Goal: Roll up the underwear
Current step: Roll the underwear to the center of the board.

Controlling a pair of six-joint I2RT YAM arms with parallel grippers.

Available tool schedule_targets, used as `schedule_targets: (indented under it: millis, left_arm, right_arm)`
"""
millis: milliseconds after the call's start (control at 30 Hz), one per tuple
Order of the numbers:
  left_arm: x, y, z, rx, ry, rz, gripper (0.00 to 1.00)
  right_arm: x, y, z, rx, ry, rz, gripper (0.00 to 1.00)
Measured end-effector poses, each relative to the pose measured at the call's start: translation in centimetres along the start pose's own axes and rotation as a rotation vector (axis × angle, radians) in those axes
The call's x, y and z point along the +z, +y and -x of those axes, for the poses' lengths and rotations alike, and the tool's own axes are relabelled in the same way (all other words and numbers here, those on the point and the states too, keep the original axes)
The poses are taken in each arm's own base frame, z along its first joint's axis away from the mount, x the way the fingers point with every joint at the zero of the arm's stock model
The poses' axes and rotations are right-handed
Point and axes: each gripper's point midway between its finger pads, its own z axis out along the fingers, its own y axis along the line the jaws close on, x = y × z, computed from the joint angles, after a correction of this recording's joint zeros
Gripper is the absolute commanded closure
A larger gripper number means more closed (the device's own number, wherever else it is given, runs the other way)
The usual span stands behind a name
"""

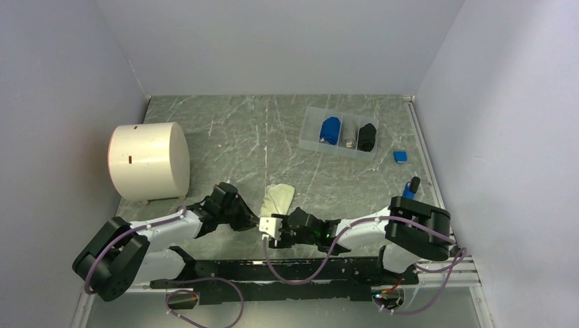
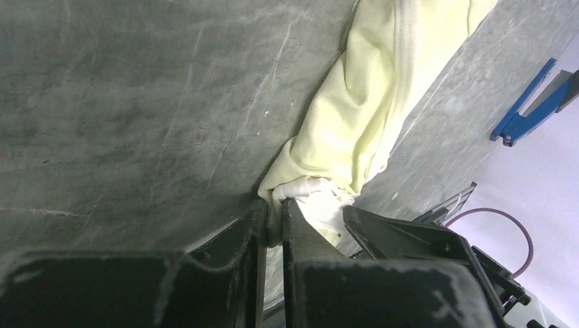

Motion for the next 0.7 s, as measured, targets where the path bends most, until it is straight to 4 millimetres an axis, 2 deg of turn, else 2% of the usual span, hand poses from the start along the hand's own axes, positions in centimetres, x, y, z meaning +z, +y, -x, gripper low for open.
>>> schedule_targets:
  millis: [100, 300, 367, 433, 500, 567, 700]
  left_arm:
    - [-0.1, 0.1, -0.1, 0.002, 0.005, 0.012, 0.94]
    - [-0.2, 0.2, -0.1, 0.004, 0.012, 0.028, 0.9]
    - [-0.3, 0.3, -0.1, 0.003, 0.011, 0.029, 0.77]
    - [-0.5, 0.4, 0.0, -0.001, 0.008, 0.031, 0.6]
    - [-0.8, 0.6, 0.1, -0.006, 0.003, 0.035, 0.48]
    - [-1.2, 0.3, 0.6, -0.007, -0.014, 0.021, 0.42]
    - [-1.8, 0.4, 1.0, -0.004, -0.042, 0.005, 0.4]
  right_arm:
    - [0.4, 0.0, -0.8, -0.023, 0.028, -0.015, 0.55]
    - [0.8, -0.6, -1.2, -0.019, 0.041, -0.064, 0.81]
    - [0.9, -0.7, -1.3, -0.006, 0.042, -0.076, 0.88]
    - [1.0, -0.8, -1.1, 0.012, 0.036, -0.083, 0.94]
    - [1.0, -0.7, -1.1, 0.044, 0.026, -0.083, 0.95]
    - [0.9, -0.5, -1.0, 0.095, 0.005, -0.074, 0.95]
    - [0.6, 0.2, -0.5, 0.252, -0.061, -0.014, 0.94]
